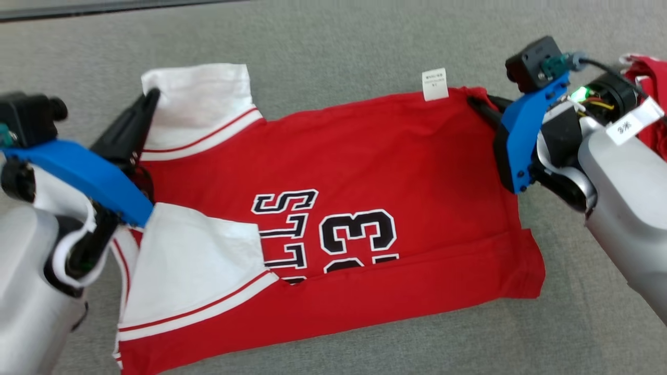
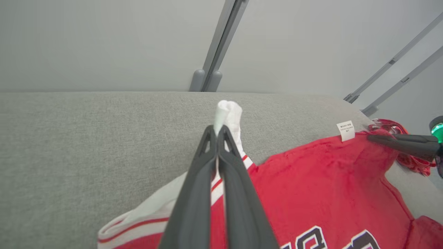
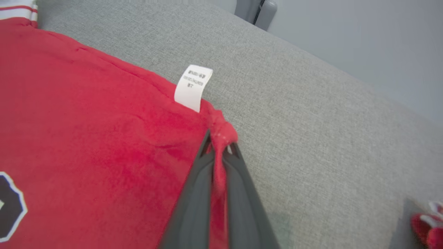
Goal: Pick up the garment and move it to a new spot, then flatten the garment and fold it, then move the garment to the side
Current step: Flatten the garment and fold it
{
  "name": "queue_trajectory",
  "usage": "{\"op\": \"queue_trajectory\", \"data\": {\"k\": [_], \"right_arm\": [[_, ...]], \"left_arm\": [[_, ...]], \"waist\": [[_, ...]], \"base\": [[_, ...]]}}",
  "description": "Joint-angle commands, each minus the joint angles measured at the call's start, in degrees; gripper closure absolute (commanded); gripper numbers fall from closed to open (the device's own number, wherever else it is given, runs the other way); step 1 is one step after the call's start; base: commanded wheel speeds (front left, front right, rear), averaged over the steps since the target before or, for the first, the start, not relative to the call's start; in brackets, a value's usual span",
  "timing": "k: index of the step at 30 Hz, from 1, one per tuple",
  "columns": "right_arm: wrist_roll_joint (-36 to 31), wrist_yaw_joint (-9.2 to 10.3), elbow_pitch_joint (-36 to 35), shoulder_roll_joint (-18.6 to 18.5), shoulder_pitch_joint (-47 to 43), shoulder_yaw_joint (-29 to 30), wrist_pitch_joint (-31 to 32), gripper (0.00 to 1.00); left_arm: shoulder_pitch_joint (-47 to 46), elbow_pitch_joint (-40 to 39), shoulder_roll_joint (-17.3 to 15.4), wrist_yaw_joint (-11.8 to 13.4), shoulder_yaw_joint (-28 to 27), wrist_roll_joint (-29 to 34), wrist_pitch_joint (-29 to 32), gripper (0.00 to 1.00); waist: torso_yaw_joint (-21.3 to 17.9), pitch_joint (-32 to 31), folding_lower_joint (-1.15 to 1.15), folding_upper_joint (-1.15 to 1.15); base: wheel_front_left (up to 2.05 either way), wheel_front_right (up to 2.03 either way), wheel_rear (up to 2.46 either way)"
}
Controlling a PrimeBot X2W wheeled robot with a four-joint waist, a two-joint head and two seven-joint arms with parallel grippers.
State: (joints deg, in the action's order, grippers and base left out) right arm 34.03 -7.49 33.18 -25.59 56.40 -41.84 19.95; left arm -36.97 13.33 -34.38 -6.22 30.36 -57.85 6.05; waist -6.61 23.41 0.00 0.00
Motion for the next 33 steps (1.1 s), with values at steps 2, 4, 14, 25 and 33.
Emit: {"op": "queue_trajectory", "data": {"k": [2,4,14,25,33], "right_arm": [[-1.3,-0.01,0.23,-1.15,-1.82,-1.02,-1.6,1.0],[-2.49,0.0,0.86,-2.47,-3.16,-1.86,-2.98,1.0],[-6.42,0.0,3.47,-7.46,-8.98,-5.15,-4.7,1.0],[-7.18,0.0,1.53,-11.08,-12.85,-7.93,-2.18,1.0],[-6.88,0.0,-0.64,-13.16,-16.8,-5.84,-1.54,1.0]], "left_arm": [[2.75,-1.01,0.48,-0.41,0.05,-0.69,-1.55,1.0],[5.5,-2.1,0.62,-0.38,-0.09,-1.42,-3.09,1.0],[17.78,-8.35,1.4,1.17,1.32,-3.27,-6.88,1.0],[26.24,-12.19,2.12,3.6,3.17,-4.33,-8.25,1.0],[32.87,-13.4,2.13,4.21,2.55,-6.62,-10.94,1.0]], "waist": [[2.63,-3.29,0.0,0.0],[3.6,-4.61,0.0,0.0],[8.0,-9.03,0.0,0.0],[9.65,-11.14,0.0,0.0],[10.14,-12.95,0.0,0.0]], "base": [[0.0,0.0,0.0],[0.0,0.0,0.0],[0.0,0.0,0.0],[0.0,0.0,0.0],[0.0,0.0,0.0]]}}
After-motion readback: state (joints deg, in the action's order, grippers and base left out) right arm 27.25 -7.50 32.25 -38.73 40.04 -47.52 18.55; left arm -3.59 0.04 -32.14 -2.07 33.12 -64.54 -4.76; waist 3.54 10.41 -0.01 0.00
